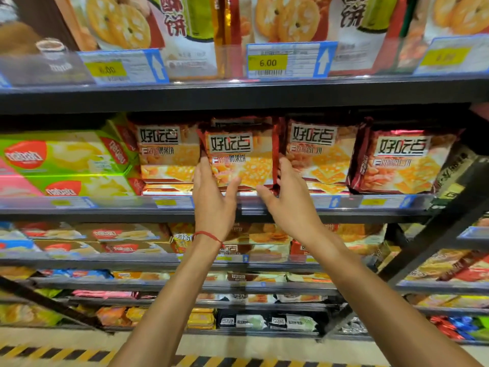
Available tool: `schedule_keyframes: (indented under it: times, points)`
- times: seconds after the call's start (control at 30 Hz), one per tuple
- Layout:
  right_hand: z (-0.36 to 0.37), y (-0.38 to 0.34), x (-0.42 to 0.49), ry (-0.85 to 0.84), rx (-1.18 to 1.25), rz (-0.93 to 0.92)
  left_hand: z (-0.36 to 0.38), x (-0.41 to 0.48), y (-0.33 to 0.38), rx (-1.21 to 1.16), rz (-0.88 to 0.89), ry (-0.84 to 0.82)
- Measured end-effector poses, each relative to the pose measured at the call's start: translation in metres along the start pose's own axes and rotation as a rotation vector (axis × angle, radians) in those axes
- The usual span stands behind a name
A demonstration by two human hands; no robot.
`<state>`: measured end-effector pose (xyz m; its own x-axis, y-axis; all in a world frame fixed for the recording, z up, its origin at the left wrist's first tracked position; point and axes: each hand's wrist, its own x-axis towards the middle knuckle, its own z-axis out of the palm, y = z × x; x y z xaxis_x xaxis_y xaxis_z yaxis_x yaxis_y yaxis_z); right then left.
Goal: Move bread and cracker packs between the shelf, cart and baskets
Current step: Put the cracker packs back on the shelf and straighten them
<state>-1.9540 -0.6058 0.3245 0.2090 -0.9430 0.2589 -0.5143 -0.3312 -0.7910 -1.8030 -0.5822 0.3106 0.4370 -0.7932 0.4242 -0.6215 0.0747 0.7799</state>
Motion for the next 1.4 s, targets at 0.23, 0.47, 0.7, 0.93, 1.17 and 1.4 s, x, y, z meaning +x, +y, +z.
schedule_keyframes:
  times: [0.23, 0.47, 0.7, 0.93, 1.17, 1.4]
  points:
    - [0.010, -0.004, 0.008, 0.103, -0.090, 0.037, -0.017, 0.021, -0.007, 0.068, 0.145, -0.103]
    - [0.011, -0.005, 0.011, 0.098, -0.105, 0.051, -0.023, 0.018, -0.002, 0.249, 0.171, -0.122]
    - [0.010, -0.010, 0.008, 0.090, -0.111, 0.048, -0.021, 0.019, -0.004, 0.156, 0.181, -0.170]
    - [0.009, -0.012, 0.006, 0.129, -0.116, 0.017, -0.025, 0.025, -0.011, 0.119, 0.188, -0.133]
    - [0.016, -0.009, 0.008, 0.231, -0.200, -0.013, -0.015, 0.024, -0.010, 0.181, 0.168, -0.038]
    - [0.020, -0.007, 0.015, 0.319, -0.323, -0.051, -0.012, 0.023, -0.003, 0.315, 0.120, -0.010]
